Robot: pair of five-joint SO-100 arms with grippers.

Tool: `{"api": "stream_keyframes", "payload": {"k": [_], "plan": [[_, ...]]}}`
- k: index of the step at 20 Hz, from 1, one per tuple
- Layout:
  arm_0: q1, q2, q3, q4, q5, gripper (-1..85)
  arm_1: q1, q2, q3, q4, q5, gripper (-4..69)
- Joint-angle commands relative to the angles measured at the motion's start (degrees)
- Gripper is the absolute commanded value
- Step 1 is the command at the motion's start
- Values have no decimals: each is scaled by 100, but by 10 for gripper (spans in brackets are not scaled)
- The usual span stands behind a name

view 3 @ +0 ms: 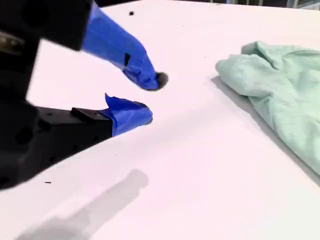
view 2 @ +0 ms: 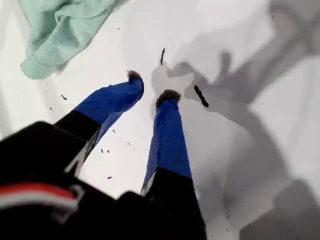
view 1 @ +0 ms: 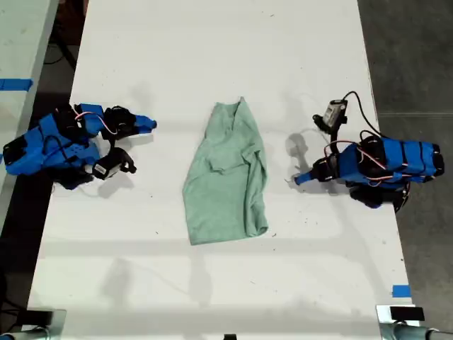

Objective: Fold t shirt

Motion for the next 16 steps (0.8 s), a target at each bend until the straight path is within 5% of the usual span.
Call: {"api": "stream_keyframes", "payload": {"k": [1, 7, 16], "plan": [[694, 26, 246, -97, -35, 126, -62, 62, 316, -149, -721, 83], [1600, 26, 246, -97, -35, 126, -26, 62, 316, -149, -773, 76], [1670, 26, 246, -97, -35, 126, 35, 62, 316, -149, -853, 79]]}}
